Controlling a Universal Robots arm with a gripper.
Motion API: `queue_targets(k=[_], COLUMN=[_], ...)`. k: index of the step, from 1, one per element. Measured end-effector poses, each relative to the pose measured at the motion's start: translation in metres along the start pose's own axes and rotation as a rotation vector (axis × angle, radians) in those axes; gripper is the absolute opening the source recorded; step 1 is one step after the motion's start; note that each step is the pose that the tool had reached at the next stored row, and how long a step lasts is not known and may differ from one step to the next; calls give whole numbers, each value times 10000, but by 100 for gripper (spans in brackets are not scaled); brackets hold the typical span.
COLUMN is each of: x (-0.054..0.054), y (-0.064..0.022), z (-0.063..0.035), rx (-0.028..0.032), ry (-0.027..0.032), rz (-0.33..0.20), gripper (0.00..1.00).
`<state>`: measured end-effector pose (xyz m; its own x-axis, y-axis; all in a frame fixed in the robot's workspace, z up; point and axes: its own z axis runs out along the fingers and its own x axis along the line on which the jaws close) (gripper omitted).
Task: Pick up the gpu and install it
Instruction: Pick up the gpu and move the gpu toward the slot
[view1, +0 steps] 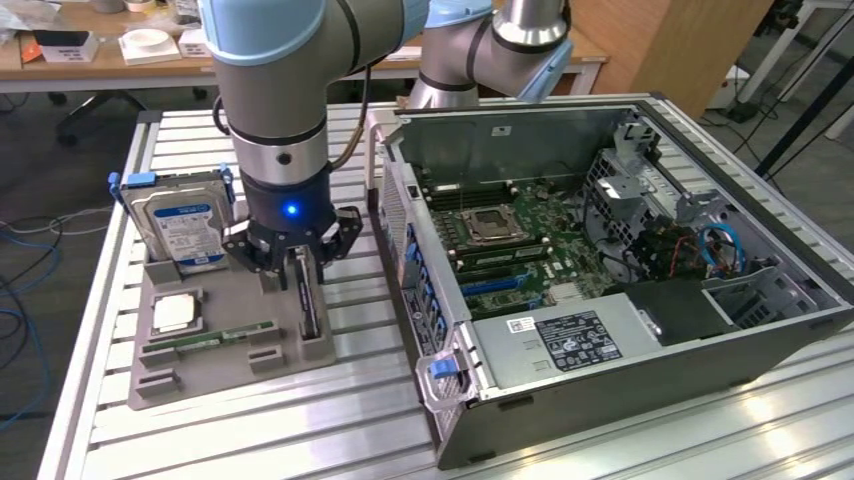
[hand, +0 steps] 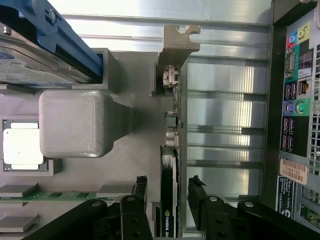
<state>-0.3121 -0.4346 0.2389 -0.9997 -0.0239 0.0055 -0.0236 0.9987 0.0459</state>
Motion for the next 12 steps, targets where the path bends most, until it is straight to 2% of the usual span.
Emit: queue_targets(k=[6, 8, 9, 12], x=[0, 0, 0, 0], y=[0, 0, 0, 0], z=[5, 7, 7, 11], rx=[0, 0, 0, 0], ry=[0, 0, 0, 0], rz=[0, 0, 0, 0], gripper=[46, 45, 38, 38])
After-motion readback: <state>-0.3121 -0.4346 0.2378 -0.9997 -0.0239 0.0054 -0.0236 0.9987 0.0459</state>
